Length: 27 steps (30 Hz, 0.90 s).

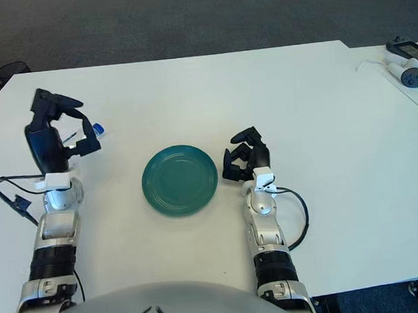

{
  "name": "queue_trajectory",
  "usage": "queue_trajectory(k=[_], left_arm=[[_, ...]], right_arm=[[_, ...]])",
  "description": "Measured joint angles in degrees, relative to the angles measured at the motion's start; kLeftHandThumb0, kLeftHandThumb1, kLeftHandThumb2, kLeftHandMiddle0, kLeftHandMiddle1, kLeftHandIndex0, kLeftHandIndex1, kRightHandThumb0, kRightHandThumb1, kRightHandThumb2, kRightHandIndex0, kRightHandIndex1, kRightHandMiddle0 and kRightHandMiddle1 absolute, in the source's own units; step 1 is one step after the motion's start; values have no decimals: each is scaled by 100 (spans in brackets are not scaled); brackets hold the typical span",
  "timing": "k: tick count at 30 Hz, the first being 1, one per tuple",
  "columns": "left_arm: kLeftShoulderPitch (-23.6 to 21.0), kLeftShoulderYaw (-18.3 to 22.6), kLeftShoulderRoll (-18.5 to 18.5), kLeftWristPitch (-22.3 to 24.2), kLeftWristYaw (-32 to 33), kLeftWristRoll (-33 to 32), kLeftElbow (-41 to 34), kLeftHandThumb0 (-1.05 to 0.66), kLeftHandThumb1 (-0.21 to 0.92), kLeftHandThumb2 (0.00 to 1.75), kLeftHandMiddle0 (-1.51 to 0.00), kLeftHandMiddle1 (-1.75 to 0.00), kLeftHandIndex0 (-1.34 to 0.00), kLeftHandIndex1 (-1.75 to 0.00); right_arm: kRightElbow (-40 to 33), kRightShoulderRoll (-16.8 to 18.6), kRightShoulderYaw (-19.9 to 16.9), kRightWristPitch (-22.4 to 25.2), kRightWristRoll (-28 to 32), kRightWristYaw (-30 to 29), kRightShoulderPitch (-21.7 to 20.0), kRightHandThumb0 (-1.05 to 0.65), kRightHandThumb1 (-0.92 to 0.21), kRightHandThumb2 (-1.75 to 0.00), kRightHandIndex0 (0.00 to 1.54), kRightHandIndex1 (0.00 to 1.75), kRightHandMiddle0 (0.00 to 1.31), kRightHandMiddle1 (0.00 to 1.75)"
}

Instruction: Put the bottle into the plate.

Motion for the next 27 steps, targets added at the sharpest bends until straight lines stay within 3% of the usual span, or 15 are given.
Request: queue_trajectory(k=[5, 9, 13, 15, 16, 18, 20, 24, 27], left_arm=[[-173, 33, -37, -217, 943, 794, 8, 0, 17, 148, -74, -170, -49, -175], [-667, 32, 27, -283, 1842, 1398, 291, 0, 16, 150, -73, -171, -51, -175], [-1156, 38, 205, -197, 2741, 1938, 487, -1, 33, 124, -59, -174, -51, -155], [-1297, 63, 320, 56, 3172, 2254, 537, -23, 59, 88, -32, -172, -43, -160], [-1316, 80, 374, 238, 3248, 2380, 526, -34, 64, 81, -28, -162, -37, -154], [-1262, 154, 526, 709, 3033, 2516, 415, -62, 80, 57, -23, -124, -22, -134], [-1124, 211, 692, 1088, 2579, 2527, 264, -73, 86, 47, -22, -107, -17, -123], [-853, 269, 948, 1728, 1648, 2525, 96, -90, 90, 50, -13, -60, -5, -92], [-747, 289, 1119, 2099, 984, 2541, 77, -100, 92, 57, -8, -23, -1, -56]], right_arm=[[34, 1, -6, 0, -1, 0, -41, 0, -14, -148, 79, 162, 51, 175], [83, 2, -3, 0, -1, 3, -86, 0, -14, -148, 80, 161, 51, 175], [135, 4, 6, -13, -3, 11, -153, 0, -14, -148, 80, 161, 52, 175], [173, 4, 9, -16, -8, 11, -184, 0, -14, -148, 80, 161, 52, 175], [181, 5, 15, -20, -10, 11, -198, 0, -14, -148, 80, 161, 52, 175], [191, 5, 25, -38, -16, 9, -217, 0, -13, -149, 81, 160, 52, 175], [196, 4, 28, -61, -17, 8, -225, 0, -13, -149, 81, 160, 52, 175], [176, -15, 5, -169, -18, -1, -251, 0, -13, -149, 81, 160, 53, 175], [179, -9, 12, -232, -18, 5, -275, 0, -13, -149, 81, 160, 53, 175]])
